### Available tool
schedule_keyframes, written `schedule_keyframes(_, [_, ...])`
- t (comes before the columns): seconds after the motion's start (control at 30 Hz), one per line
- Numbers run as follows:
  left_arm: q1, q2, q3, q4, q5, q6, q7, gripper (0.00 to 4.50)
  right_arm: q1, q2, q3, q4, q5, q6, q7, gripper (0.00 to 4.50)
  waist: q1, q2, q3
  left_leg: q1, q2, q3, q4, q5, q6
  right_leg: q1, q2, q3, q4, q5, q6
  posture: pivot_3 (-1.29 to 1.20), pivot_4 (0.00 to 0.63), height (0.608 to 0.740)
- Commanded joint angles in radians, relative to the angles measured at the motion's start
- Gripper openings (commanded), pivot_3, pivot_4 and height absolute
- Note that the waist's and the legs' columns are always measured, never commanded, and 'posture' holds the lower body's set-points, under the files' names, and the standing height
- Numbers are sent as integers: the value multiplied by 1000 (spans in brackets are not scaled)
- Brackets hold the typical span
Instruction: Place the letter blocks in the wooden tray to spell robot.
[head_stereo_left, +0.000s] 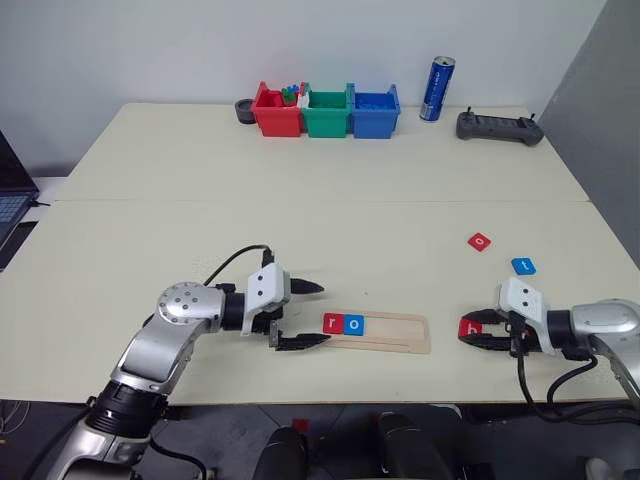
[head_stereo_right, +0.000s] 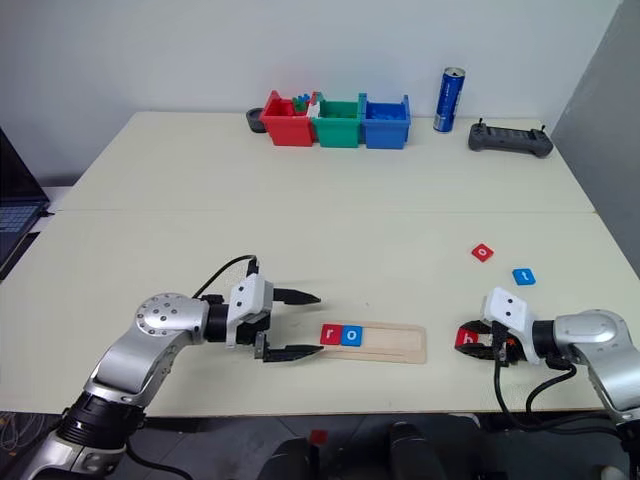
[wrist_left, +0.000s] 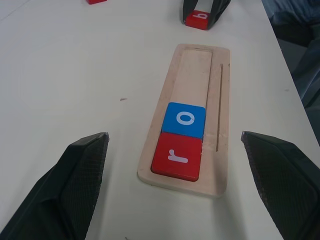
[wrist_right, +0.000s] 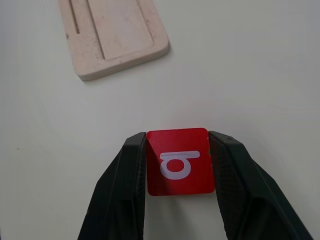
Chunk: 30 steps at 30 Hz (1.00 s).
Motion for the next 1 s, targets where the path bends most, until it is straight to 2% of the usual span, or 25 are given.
schedule_keyframes(0.03, [9, 33, 33, -12, 3, -28, -5, 4500, -67, -9, 31, -152, 21, 52, 4, 1457, -1, 0, 0, 0, 0, 0, 0, 0, 0, 0, 0, 0, 0, 0, 0, 0, 150, 740])
schedule_keyframes(0.27, [5, 53, 23, 24, 24, -74, -11, 4500, -259, 104, 234, -197, -59, 210, -76, 1457, 3, 0, 0, 0, 0, -1, 0, 0, 0, 0, 0, -1, 0, 1, -1, 0, 150, 740])
schedule_keyframes(0.4, [8, 44, 22, 3, 19, -64, 4, 4500, -309, 159, 297, -202, -70, 273, -101, 1457, 9, 0, 0, -2, 0, -1, 0, 0, 0, -1, -1, -1, 0, 1, -2, 0, 150, 740])
schedule_keyframes(1.0, [16, 36, 18, -7, 24, -67, 21, 4500, -364, 237, 399, -191, -94, 315, -118, 1457, 5, 0, 0, -2, 0, -2, 0, 0, 0, -1, 0, -2, 0, 1, -2, 0, 150, 740])
